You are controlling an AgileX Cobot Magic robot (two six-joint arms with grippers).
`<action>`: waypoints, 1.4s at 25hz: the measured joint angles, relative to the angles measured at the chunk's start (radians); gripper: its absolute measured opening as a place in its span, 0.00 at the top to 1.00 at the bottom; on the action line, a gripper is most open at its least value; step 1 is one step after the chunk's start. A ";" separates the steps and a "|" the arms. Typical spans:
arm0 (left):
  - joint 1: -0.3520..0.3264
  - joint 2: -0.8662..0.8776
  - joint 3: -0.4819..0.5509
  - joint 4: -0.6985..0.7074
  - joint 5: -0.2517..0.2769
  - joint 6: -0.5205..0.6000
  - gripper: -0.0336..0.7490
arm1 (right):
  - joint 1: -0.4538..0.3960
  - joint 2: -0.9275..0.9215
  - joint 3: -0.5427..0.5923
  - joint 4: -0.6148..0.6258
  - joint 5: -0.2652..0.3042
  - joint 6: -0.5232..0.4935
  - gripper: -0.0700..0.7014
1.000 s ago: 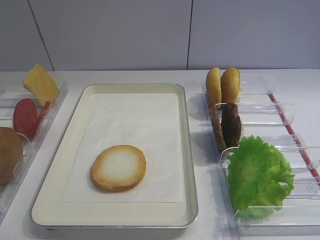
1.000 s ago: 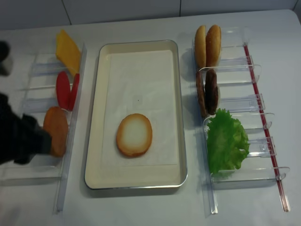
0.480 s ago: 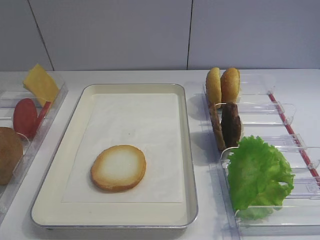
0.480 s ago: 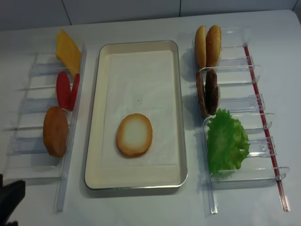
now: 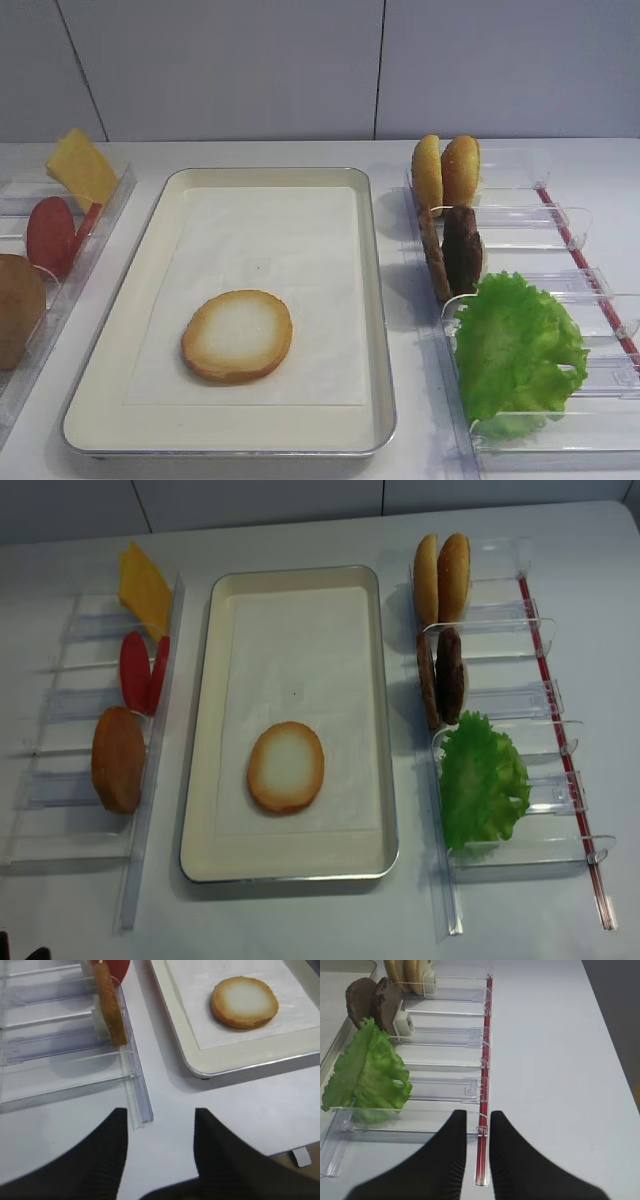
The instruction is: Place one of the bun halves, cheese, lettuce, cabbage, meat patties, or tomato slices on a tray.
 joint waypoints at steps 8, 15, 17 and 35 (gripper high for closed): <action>0.000 -0.013 0.041 -0.048 -0.086 0.115 0.58 | 0.000 0.000 0.000 0.000 0.000 0.002 0.73; 0.000 -0.013 0.042 -0.060 -0.092 0.129 0.58 | 0.000 0.000 0.000 0.000 0.000 0.002 0.73; 0.000 -0.013 0.042 -0.060 -0.092 0.129 0.58 | 0.000 0.000 0.000 0.000 0.000 0.002 0.73; 0.118 -0.013 0.045 -0.057 -0.094 0.130 0.58 | 0.000 0.000 0.000 0.000 0.000 0.002 0.73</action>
